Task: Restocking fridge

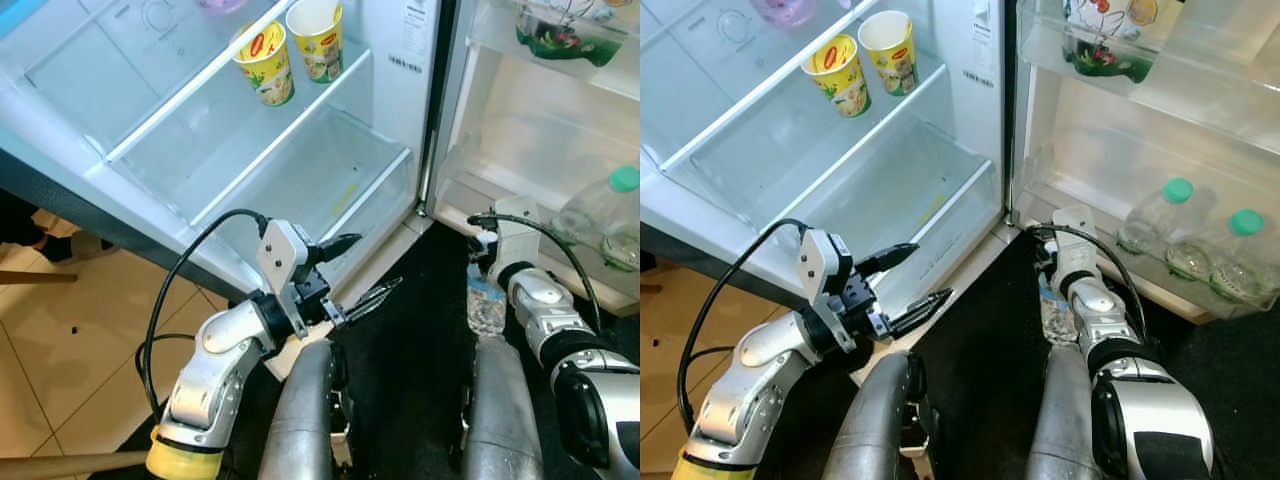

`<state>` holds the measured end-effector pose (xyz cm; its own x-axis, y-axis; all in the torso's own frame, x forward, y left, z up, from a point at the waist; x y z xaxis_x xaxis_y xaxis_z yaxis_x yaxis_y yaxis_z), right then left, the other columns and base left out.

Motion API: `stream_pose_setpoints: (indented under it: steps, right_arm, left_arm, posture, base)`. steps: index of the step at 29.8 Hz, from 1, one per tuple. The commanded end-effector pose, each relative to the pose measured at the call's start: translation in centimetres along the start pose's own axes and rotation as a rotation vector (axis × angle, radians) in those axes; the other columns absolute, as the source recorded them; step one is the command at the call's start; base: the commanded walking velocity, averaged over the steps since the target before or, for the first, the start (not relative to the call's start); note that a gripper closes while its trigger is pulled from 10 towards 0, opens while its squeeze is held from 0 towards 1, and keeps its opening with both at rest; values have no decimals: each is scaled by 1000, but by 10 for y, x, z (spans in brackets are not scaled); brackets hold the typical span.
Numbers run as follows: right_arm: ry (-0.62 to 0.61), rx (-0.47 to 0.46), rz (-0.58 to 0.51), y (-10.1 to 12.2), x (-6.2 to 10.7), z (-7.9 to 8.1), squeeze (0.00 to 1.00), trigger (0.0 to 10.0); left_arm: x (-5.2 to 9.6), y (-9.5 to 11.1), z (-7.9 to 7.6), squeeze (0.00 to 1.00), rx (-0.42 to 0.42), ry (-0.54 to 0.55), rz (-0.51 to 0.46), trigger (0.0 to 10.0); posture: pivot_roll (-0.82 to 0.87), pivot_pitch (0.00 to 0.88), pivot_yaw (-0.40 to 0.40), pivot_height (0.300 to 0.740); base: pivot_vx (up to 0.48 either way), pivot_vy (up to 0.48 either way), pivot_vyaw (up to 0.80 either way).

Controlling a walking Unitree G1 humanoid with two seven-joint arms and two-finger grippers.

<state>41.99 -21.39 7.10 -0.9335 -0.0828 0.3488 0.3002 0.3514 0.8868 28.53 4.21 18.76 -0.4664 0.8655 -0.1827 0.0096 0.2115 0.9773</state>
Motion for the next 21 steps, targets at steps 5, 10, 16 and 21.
stream_pose_setpoints:
  steps: [5, 10, 16, 21]
  right_arm:
    - [50, -17, 15, -8, 0, 12, 0, 10000]
    - [-146, -38, -220, 52, 4, -34, 0, 10000]
    - [-223, -12, -353, 89, 11, -54, 0, 10000]
    - [-237, 167, -485, 132, 18, -53, 0, 10000]
  left_arm:
    - [3, -8, 1, 0, 21, -11, 30, 10000]
    - [0, -12, -1, 0, 22, -22, 33, 10000]
    - [0, -13, -1, 0, 22, -25, 35, 10000]
    - [0, -17, 1, 0, 30, -20, 36, 10000]
  posture:
    - [119, 350, 215, 600]
    - [114, 335, 209, 600]
    - [112, 328, 207, 600]
    - [99, 297, 193, 600]
  base:
    - [0, 0, 0]
    - [0, 0, 0]
    - [0, 0, 0]
    - [0, 0, 0]
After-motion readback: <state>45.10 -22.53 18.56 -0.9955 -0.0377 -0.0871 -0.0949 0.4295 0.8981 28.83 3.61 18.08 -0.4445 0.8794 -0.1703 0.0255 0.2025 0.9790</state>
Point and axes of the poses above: a point about 5 cm out from each wrist's last joint towards the gripper, its own x axis pointing back from the gripper into the wrist, its own y axis along the axis of the wrist's last joint, z = x × y, the point moved 6 cm from there along -x, pointing out of the wrist towards the gripper, and after that the axes turned 12 degrees about x, right-handed, at the moved point
